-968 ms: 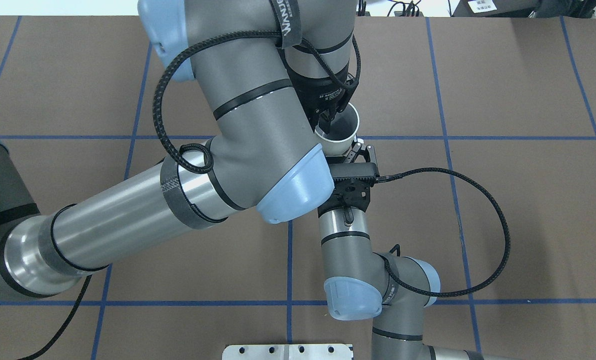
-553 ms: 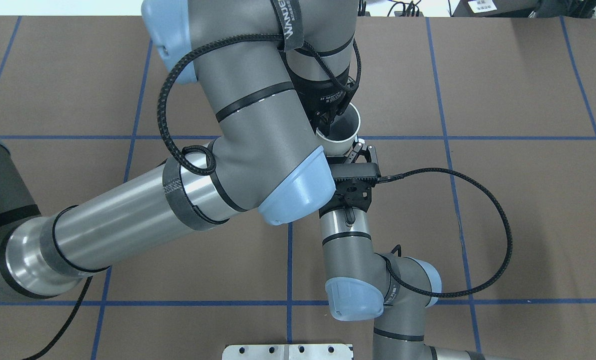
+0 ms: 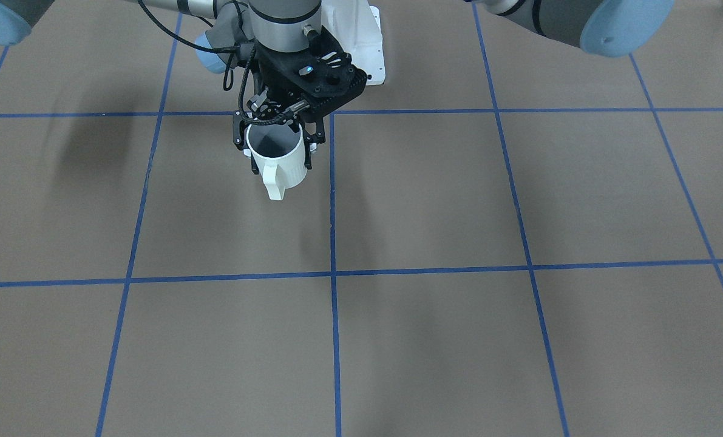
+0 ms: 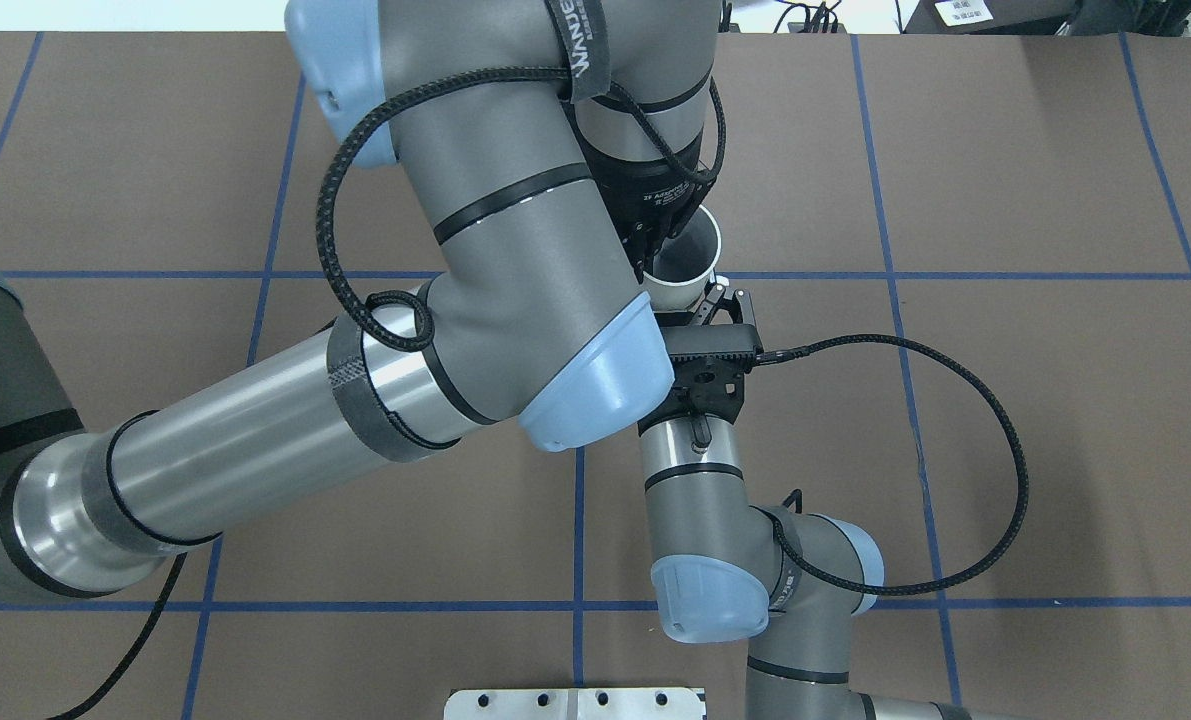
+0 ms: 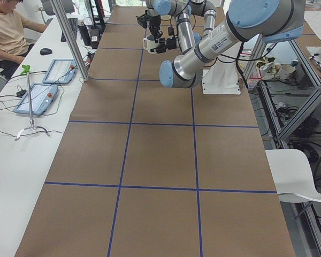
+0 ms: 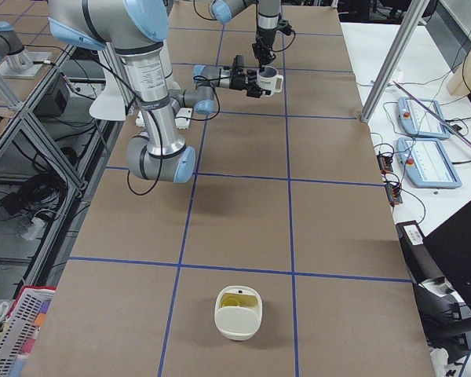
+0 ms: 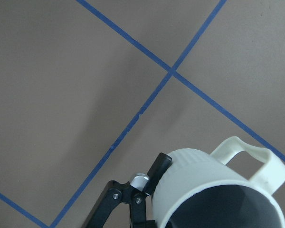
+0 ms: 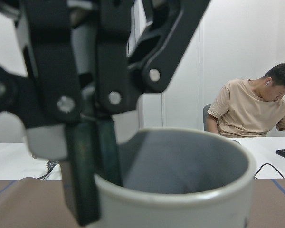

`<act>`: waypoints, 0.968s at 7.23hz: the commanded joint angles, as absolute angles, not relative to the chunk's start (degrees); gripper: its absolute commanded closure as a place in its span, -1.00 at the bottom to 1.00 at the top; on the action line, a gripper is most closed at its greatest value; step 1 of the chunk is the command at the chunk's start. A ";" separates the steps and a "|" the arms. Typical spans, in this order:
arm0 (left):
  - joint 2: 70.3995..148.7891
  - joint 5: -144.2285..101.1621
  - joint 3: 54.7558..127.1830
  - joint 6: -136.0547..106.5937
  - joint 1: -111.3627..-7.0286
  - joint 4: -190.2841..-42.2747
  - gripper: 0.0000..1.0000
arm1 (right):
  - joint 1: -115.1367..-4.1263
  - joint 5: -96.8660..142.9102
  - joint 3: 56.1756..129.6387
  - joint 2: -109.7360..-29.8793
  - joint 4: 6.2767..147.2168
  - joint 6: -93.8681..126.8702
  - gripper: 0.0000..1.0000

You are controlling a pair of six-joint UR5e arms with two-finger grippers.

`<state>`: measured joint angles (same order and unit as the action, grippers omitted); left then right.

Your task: Left arm hands cup to right arm to dump lemon

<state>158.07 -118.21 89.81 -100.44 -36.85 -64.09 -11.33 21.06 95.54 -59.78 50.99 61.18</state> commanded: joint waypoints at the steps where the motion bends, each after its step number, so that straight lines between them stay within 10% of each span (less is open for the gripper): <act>1: 158.20 -118.21 89.82 -100.37 -36.83 -64.16 1.00 | -11.34 21.53 95.36 -60.55 51.06 60.91 -1.00; 7: 153.76 -118.83 100.32 -94.26 -40.69 -63.90 1.00 | -11.59 24.75 92.01 -61.70 50.89 60.13 -1.00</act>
<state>157.24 -118.70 95.44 -98.09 -39.70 -64.15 -10.67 22.16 91.49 -61.49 50.92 60.87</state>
